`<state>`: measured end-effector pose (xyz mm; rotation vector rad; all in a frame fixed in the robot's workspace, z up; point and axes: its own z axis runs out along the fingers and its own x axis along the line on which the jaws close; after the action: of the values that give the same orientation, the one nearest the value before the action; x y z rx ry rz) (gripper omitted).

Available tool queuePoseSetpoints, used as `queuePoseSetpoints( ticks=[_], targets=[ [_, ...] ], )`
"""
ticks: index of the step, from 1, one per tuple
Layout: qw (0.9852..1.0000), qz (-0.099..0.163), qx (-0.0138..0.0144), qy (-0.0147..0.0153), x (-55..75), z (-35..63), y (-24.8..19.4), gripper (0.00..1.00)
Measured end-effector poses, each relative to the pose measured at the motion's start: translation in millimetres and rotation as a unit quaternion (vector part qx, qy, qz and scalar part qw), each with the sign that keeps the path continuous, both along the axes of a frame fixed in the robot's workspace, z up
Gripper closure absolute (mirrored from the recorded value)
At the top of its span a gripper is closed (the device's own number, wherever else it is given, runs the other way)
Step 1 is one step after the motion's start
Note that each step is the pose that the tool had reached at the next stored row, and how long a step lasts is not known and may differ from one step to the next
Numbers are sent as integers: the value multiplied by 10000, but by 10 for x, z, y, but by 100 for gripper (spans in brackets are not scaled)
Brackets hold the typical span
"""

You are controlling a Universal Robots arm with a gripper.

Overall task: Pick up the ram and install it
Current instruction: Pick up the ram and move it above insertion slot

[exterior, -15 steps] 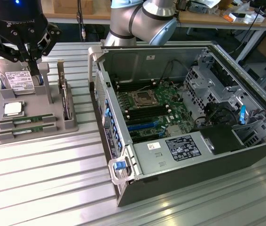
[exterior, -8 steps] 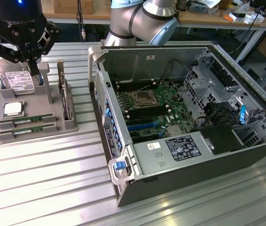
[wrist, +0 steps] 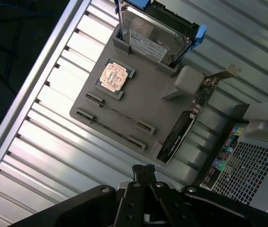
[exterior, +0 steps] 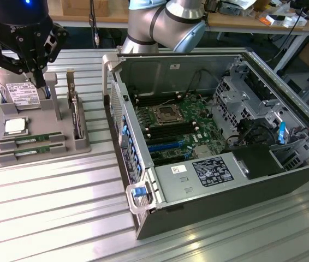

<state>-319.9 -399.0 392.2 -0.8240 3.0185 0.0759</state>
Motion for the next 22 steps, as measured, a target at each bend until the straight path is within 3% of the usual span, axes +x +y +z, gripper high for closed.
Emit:
queuePoseSetpoints(
  ticks=[7,12,22],
  targets=[
    [9993,363,0,0,0,0,0,89],
    [9976,695,0,0,0,0,0,89],
    [9912,1326,0,0,0,0,0,89]
  ],
)
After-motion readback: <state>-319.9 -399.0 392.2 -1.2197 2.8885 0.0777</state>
